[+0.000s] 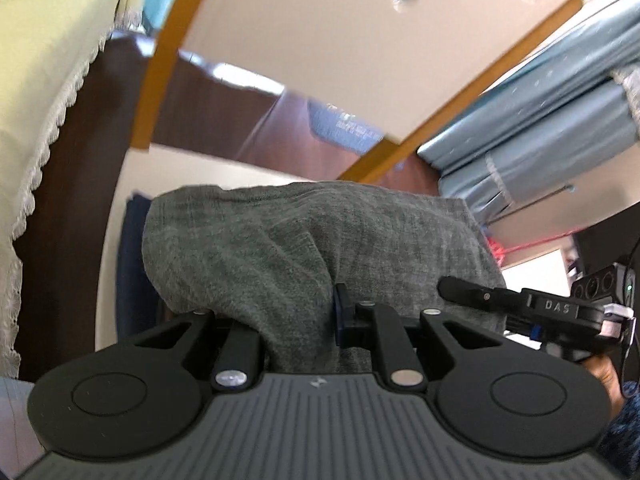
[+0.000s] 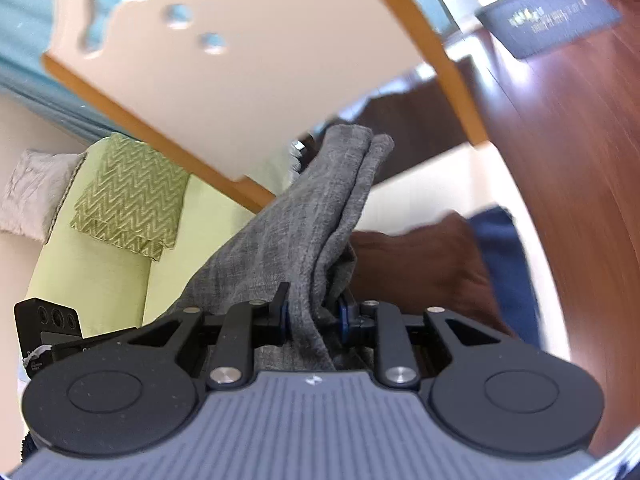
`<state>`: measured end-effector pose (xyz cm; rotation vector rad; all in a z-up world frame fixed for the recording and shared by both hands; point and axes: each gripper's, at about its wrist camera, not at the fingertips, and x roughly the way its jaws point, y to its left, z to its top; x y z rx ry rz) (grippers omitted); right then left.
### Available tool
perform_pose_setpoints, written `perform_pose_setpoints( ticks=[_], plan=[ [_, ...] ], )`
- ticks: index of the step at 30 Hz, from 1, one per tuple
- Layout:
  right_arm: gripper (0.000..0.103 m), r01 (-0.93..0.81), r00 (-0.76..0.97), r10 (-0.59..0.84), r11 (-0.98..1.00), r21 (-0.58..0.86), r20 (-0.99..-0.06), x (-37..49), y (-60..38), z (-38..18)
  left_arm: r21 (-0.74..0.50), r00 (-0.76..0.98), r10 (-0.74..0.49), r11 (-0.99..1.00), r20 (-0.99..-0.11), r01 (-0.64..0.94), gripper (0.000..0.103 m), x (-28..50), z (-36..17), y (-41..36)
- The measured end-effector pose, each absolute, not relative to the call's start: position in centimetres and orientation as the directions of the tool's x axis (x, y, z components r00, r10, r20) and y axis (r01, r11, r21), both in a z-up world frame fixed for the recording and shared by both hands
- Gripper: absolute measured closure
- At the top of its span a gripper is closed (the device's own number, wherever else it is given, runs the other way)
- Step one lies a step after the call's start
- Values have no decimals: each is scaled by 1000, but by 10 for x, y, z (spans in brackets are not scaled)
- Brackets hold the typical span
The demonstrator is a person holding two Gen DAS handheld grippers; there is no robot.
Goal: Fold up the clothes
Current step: 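Lift the folded shorts with both tools and carry them to the white chair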
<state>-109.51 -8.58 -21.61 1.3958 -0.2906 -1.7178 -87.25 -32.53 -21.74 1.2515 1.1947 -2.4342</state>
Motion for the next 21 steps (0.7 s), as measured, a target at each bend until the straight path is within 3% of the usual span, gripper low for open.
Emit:
perform_pose_setpoints(
  ticks=[7,10,14,18,21],
  plan=[
    [83,470,43,-740,-578,667,-672,-1107,-72,-273,-521,-602,157,-695,-783,496,86,-874,-238,-296],
    [83,471,27,-749,-574,670,-662,-1107,-68,-280,-493,-612,118,-718,-782,492,85,-876,-237,-292],
    [84,462,-20,-812,-525,715,-583,-1111,-57,-279,-442,-631,73,-776,-772,451,84,-882,-233,-288],
    [84,436,-30,-785,-567,699,-619,-1112,-52,-295,-435,-611,81,-775,-787,458,84,-886,-251,-284],
    [85,438,-48,-806,-547,713,-590,-1108,-48,-298,-435,-629,63,-775,-775,458,84,-885,-252,-281]
  ],
)
